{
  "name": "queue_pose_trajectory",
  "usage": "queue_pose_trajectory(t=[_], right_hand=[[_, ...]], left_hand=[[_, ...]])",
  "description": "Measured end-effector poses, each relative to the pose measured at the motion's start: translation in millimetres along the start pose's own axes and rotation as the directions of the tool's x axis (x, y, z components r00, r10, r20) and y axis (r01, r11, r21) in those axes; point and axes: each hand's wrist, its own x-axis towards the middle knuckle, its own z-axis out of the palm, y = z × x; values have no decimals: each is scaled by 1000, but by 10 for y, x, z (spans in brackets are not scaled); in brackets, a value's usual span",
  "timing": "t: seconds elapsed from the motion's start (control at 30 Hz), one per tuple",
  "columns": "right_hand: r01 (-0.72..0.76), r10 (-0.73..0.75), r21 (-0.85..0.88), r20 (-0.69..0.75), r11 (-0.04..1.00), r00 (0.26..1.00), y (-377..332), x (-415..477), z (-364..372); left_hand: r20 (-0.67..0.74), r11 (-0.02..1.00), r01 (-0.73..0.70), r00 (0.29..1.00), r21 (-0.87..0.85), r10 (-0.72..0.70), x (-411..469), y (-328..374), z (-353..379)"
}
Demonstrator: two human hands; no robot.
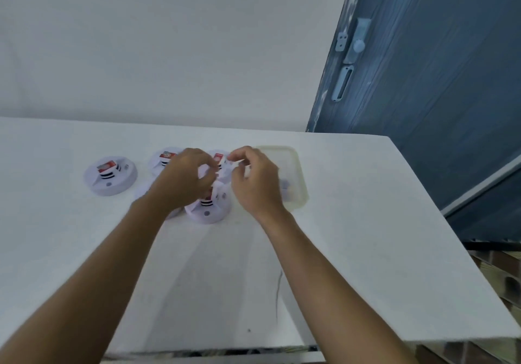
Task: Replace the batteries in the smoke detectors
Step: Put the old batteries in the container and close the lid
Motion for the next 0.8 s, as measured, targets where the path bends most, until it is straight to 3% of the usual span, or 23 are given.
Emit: queue_pose_trajectory(t=[0.13, 0.23, 0.3, 0.47, 0.53, 0.8], right_hand=[[-22, 16, 32, 186, 999, 982, -101, -66, 474], [-82, 130, -197, 248, 977, 960, -16, -84, 761], [-161, 254, -333, 257, 929, 932, 22, -71, 854], [-227, 342, -404, 240, 886, 909, 123, -48, 976], [-224, 337, -426, 212, 877, 917, 135, -43, 1018], [-194, 280, -433, 144, 880, 949, 177, -34, 1070]], left_hand=[[-40, 941, 230, 973, 249, -227, -239, -693, -153], [-47, 809, 479, 868, 342, -494, -380, -947, -224], [-33, 775, 535, 829, 336, -558, -430, -1069, -252], [-55, 775, 587, 804, 234, -592, -447, -1113, -174], [-61, 808, 558, 828, 190, -557, -448, -1036, -144], [-90, 831, 501, 864, 243, -495, -448, -891, -76]])
